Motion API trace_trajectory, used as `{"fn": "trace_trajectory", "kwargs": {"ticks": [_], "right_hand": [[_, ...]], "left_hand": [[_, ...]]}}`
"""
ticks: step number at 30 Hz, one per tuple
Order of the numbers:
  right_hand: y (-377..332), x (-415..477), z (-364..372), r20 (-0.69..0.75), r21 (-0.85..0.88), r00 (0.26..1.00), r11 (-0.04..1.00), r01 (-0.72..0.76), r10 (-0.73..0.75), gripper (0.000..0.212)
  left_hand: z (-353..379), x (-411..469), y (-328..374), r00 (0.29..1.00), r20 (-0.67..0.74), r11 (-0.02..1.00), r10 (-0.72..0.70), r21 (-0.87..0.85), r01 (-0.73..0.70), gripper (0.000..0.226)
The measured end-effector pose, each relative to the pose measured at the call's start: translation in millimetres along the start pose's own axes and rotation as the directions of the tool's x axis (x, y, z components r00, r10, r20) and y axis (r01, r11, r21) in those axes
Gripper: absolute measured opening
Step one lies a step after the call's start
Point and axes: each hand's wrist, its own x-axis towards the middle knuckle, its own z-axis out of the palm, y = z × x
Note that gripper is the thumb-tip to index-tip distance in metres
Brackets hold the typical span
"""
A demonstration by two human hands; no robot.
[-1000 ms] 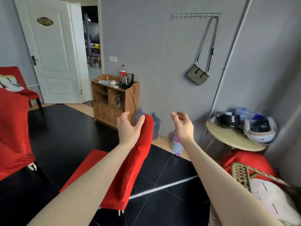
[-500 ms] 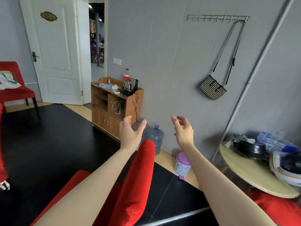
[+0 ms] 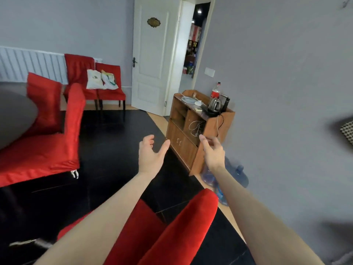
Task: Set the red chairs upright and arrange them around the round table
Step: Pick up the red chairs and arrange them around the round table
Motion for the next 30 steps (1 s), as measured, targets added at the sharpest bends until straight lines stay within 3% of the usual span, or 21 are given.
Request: {"fn": "trace_trajectory", "kwargs": {"ticks": [5,12,21,28,30], "right_hand": [[24.6,53.1,25.5,0.253,-0.013,0.967,0.999,0.044,-0.039,0.048],[50.6,70.2,51.4,0.486,0.018,0.872,0.999,0.047,-0.050,0.046],[76.1,23.1,55.0,0.600,0.041,0.798,0.999,0.033,-0.051,0.047],[123.4,-22.0,14.6,0.656,-0.031,0.755,0.999,0.044,-0.013,0.048],[134.8,-26.9,1.8,0.654,-0.052,0.757,0.996,0.072,-0.020,0.049]], "left_hand": [[7.8,2.4,-23.3,0.956,-0.262,0.987,-0.132,0.052,0.151,0.065],[0.8,-35.3,-34.7,0.848,-0.500,0.962,-0.175,0.097,0.256,0.062],[-35.5,-127.2,-43.5,0.722,-0.656,0.909,-0.219,0.133,0.396,0.062],[-33.9,-225.2,-70.6,0.632,-0.711,0.842,-0.308,0.106,0.530,0.050],[-29.6,-244.0,-76.9,0.603,-0.718,0.803,-0.346,0.105,0.587,0.058]]}}
